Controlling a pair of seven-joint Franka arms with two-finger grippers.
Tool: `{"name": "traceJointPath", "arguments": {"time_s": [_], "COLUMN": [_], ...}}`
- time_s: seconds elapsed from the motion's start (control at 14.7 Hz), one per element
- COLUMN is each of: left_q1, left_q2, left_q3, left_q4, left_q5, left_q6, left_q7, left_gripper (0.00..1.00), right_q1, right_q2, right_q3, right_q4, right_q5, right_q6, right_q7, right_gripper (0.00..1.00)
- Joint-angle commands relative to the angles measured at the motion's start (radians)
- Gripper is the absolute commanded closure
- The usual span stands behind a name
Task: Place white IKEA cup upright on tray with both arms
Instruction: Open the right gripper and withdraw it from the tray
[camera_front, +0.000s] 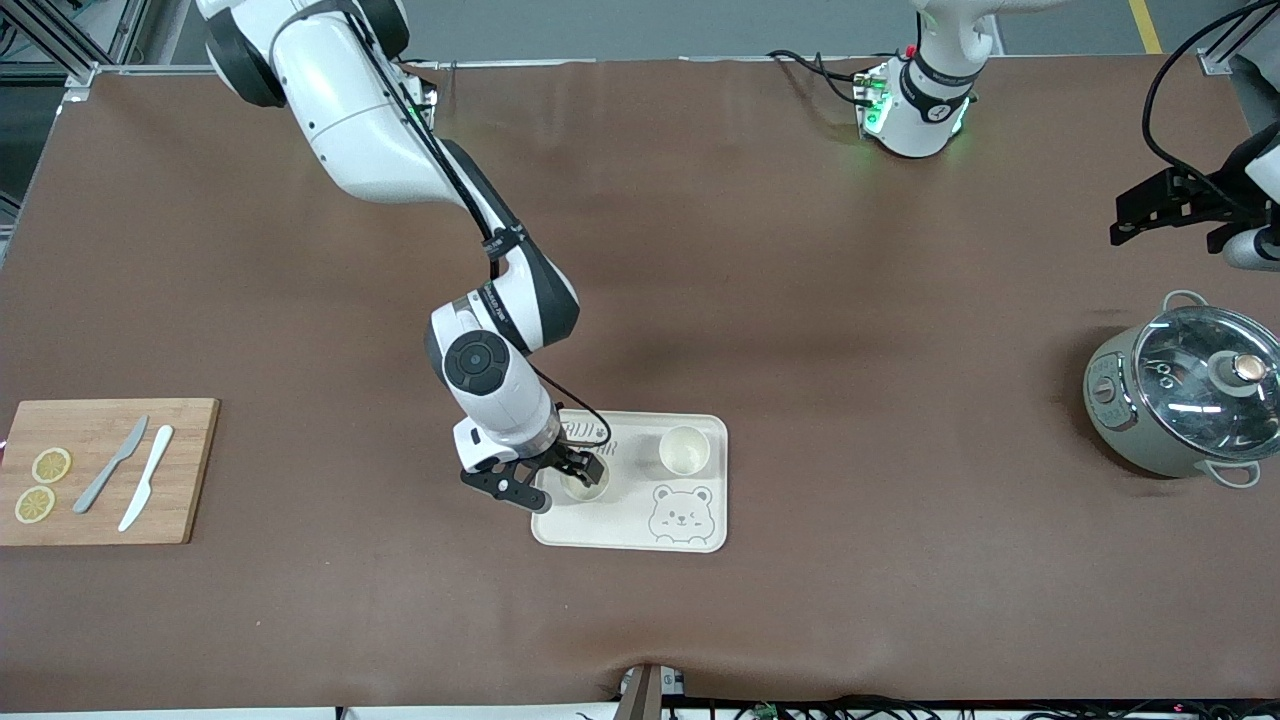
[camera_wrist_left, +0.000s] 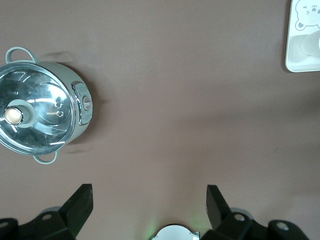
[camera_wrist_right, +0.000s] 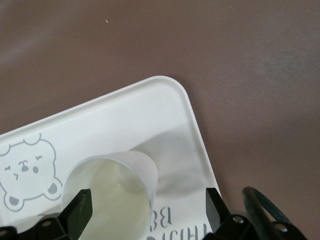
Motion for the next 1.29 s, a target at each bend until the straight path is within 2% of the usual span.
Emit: {"name": "traceJointPath", "arguments": {"time_s": [0.0, 0.27, 0.68, 0.95, 1.22], "left_q1": [0.005, 0.005, 0.005, 0.002, 0.005], "left_q2": [0.007, 0.007, 0.009, 0.005, 0.002], "left_q3": [-0.006, -0.009, -0.012, -0.014, -0.015], "left_q4": [0.027, 0.027, 0.024, 0.018, 0.017], "left_q5": [0.021, 0.018, 0.029, 0.031, 0.032], "left_q6": [-0.023, -0.023, 0.011, 0.009, 0.003], "left_q7": [0.021, 0.012, 0.01, 0.018, 0.024], "left_gripper": [0.0, 0.0, 0.0, 0.0, 0.0], "right_q1": [-0.004, -0.065, -0.278, -0.423, -0.607], "right_q2": [-0.111, -0.281, -0.498, -0.64, -0.681], "right_q3": [-0.004, -0.003, -0.004, -0.006, -0.006], "right_q4": [-0.011, -0.014, -0.036, -0.094, -0.106], "right_q5": [-0.009, -0.002, 0.006, -0.006, -0.035], "right_q6": [-0.142, -0.392, -0.726, -0.809, -0.836], "right_q7": [0.008, -0.105, -0.429, -0.668, -0.898], "right_gripper": [0.0, 0.0, 0.0, 0.0, 0.0]}}
